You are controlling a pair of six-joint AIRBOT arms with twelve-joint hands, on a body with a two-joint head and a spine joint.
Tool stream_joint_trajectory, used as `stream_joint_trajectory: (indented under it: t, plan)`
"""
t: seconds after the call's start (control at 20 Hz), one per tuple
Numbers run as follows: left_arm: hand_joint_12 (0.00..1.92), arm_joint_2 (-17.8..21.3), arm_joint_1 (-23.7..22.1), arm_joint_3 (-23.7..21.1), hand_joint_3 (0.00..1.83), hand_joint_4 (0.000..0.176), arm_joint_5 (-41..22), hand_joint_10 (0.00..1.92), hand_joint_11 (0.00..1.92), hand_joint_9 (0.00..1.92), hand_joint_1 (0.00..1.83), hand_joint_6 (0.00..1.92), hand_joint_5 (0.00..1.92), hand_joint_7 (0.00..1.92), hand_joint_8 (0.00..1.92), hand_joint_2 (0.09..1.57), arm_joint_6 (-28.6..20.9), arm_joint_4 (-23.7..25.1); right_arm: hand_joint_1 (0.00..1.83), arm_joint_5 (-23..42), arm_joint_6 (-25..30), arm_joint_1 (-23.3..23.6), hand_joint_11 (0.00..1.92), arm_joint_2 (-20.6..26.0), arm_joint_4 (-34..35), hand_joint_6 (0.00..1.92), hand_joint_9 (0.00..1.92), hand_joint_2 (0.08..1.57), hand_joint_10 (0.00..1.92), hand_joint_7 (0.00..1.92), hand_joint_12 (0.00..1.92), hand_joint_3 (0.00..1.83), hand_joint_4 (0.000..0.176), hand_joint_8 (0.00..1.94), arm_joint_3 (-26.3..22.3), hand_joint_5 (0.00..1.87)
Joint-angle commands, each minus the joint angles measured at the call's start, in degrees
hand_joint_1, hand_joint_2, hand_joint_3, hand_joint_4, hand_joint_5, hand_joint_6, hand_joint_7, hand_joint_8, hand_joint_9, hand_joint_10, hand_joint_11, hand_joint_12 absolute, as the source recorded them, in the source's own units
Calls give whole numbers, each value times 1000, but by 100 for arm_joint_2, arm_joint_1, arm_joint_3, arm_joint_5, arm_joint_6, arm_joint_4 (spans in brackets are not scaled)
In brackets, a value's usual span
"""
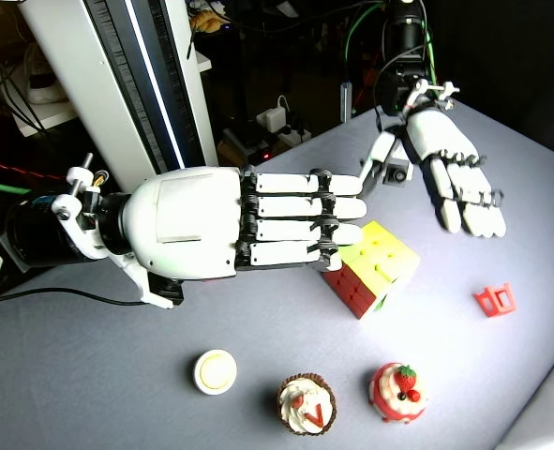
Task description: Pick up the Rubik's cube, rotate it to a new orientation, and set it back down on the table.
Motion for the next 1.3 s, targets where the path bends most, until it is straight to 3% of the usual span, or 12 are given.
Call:
stream_joint_trajectory:
  t: [0.0,0.2,0.3,0.35,0.4,0.55,0.65,0.8,0.85,0.9,1.2,1.25]
  plan:
    - [0,101,33,-40,22,144,-1055,0,0,0,0,0,0,0,0,1239,-28,-90,351,716,-31,62,0,28,222,0,1,1345,0,0,63,0,25,0,-18,0]
    - [0,302,312,-230,19,92,-1580,0,0,0,0,0,0,0,0,1247,107,-163,156,801,-330,-36,0,130,429,0,0,1375,0,0,0,9,9,0,-137,0]
    - [0,428,451,-358,0,150,-1777,0,0,0,0,0,0,0,0,1171,270,-233,105,850,-421,-92,0,199,526,0,0,1375,0,0,0,6,6,0,-181,0]
    - [0,461,507,-381,0,155,-1876,0,0,0,0,0,0,0,0,1164,279,-245,102,871,-499,-128,0,236,593,0,0,1372,0,0,0,4,1,0,-210,0]
    - [0,496,558,-407,5,124,-1932,0,0,0,0,0,0,0,0,1216,315,-261,101,886,-578,-168,0,272,649,0,0,1371,0,0,0,4,0,0,-238,0]
    - [0,636,693,-506,8,141,-2103,0,0,0,0,0,0,0,0,1225,462,-352,121,933,-676,-265,0,358,817,0,0,1358,0,0,0,0,0,0,-277,0]
    - [0,735,765,-558,11,122,-2174,0,0,0,0,0,0,0,0,1235,544,-388,121,979,-699,-311,0,386,886,0,0,1315,0,0,0,0,0,0,-278,0]
    - [0,871,911,-651,0,173,-2421,0,0,0,0,0,0,0,0,1203,623,-458,174,1127,-771,-355,0,441,990,0,0,1280,0,0,0,0,0,0,-291,0]
    - [0,903,941,-670,0,123,-2467,0,0,0,0,0,0,0,0,1202,634,-458,217,1175,-782,-370,0,466,1011,0,0,1282,0,0,0,0,0,0,-299,0]
    - [0,967,995,-727,0,108,-2559,0,0,0,0,0,0,0,0,1209,717,-459,228,1299,-850,-403,2,539,1070,0,0,1286,0,0,1,0,0,0,-348,0]
    - [0,1193,1255,-941,0,143,-3139,0,0,0,0,0,0,0,0,1162,883,-503,372,2019,-1190,-662,0,911,1381,0,0,1189,0,0,0,0,0,0,-644,0]
    - [0,1231,1309,-968,0,121,-3250,0,0,0,0,0,0,0,0,1171,898,-522,348,2133,-1234,-704,0,948,1413,0,0,1189,0,0,0,0,0,0,-683,0]
